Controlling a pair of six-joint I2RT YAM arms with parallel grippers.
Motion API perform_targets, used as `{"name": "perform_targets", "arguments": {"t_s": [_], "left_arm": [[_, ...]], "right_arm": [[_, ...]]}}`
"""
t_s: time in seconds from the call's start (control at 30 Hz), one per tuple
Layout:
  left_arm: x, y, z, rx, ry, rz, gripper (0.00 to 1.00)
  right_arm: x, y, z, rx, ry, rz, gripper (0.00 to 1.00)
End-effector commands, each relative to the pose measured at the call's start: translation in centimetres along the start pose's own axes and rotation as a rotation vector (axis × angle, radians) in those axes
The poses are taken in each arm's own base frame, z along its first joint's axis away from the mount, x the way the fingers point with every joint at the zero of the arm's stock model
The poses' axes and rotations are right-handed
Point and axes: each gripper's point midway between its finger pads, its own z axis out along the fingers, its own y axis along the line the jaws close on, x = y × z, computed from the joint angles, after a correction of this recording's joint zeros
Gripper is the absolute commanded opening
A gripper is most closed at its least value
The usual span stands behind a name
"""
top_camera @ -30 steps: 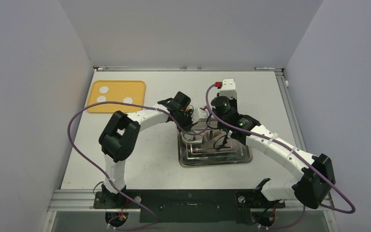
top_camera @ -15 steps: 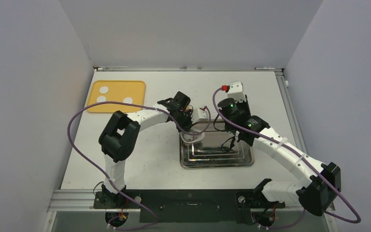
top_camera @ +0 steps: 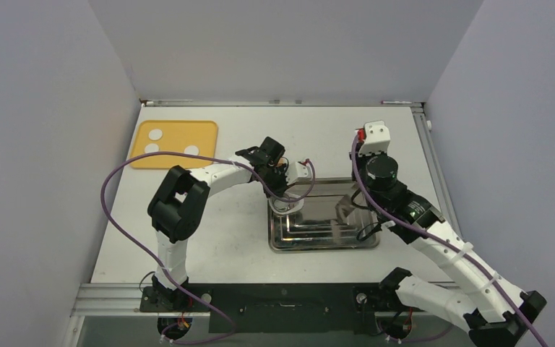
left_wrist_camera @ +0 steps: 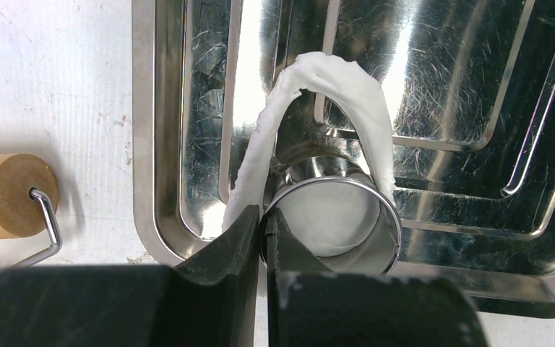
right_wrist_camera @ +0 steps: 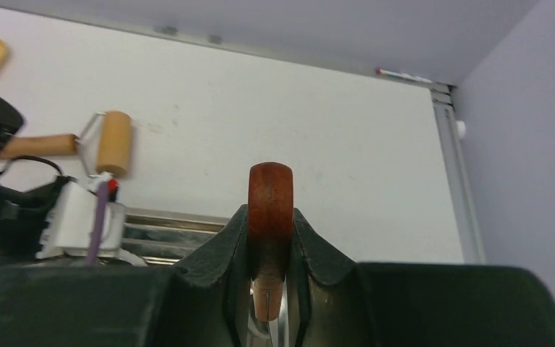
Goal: Roll out the dumpling wrappers from the dough
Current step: Remove the dumpling wrapper from the work surface.
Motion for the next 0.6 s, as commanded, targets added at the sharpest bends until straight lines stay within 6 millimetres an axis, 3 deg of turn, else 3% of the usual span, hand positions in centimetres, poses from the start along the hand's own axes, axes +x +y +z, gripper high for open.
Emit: {"name": "perform_targets", "arguments": {"t_s": [0.0, 0.27, 0.47, 0.57], "left_arm": [[0.5, -0.5, -0.1, 0.027, 0.029, -0.024, 0.0], [0.4, -0.6, -0.2, 0.037, 0.023, -0.033, 0.0], [0.3, -0.7, -0.1, 0.046, 0.023, -0.047, 0.0], [0.4, -0.7, -0.1, 0.047, 0.024, -0.048, 0.0]], "right_arm": [[-2.9, 4.9, -0.2, -0.222, -0.165, 0.132, 0.09], [-3.5, 10.6, -2.6, -0.375, -0.285, 0.152, 0.08], [-3.8, 14.0, -5.2, -0.358, -0.355, 0.047, 0.08], [-3.8, 15.4, -5.3, -0.337, -0.348, -0.012, 0.08]]}}
